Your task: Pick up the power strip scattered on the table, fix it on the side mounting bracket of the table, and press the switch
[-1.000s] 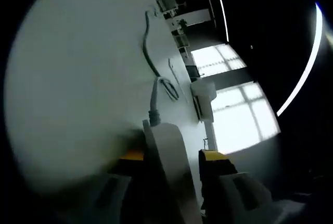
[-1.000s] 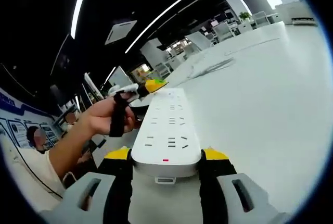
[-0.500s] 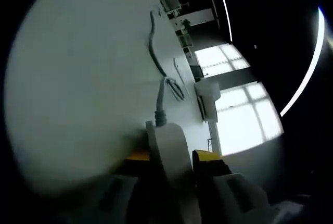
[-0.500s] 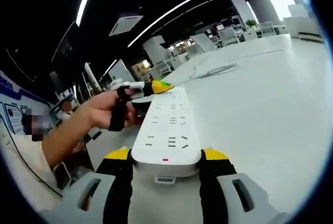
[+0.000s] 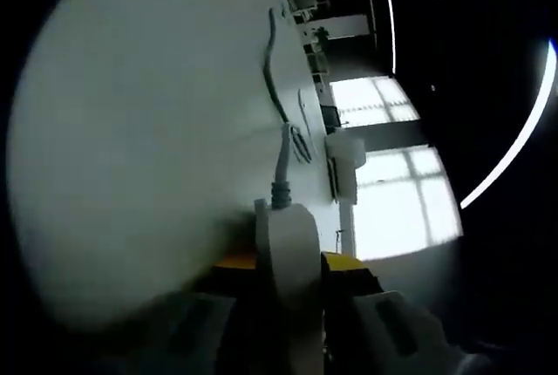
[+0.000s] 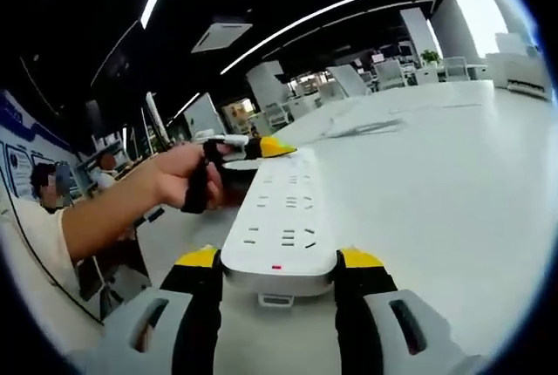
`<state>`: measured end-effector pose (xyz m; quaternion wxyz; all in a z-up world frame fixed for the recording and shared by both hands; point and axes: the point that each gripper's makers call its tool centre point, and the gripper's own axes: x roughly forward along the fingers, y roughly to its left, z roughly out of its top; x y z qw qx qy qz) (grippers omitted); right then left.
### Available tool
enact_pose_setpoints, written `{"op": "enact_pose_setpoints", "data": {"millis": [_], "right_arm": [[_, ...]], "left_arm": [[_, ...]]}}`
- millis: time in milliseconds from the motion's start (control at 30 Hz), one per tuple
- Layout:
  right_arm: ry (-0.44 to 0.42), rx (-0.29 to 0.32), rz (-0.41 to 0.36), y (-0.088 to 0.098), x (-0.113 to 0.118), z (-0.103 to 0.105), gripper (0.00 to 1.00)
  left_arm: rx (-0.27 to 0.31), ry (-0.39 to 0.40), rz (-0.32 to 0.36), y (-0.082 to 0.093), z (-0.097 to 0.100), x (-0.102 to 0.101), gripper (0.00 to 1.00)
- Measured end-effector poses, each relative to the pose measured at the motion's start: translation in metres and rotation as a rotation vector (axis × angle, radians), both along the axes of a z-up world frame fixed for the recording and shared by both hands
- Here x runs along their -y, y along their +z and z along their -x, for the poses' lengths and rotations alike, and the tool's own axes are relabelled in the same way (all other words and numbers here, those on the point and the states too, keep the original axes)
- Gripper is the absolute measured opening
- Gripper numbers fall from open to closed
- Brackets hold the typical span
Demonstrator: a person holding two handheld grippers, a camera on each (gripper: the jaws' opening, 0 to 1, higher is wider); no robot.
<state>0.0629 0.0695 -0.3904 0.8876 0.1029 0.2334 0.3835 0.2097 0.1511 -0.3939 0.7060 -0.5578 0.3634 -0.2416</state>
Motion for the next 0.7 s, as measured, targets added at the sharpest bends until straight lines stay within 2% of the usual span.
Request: {"op": "enact_pose_setpoints", "data": {"millis": [267, 567, 700], "right_arm": [[0.006, 0.044, -0.041, 0.019, -0.003, 0.001, 0.52], [0.013, 0.053, -0.039, 0.02, -0.003, 0.003, 0.53], [0.013, 0.059, -0.037, 0.021, -0.003, 0.004, 0.53]], "left_arm": [[-0.007, -0.005, 0.034, 0.0, -0.009, -0.008, 0.27], [0.0, -0.015, 0.046, 0.0, -0.016, -0.013, 0.27], [0.008, -0.022, 0.05, 0.004, -0.005, -0.005, 0.27]]}}
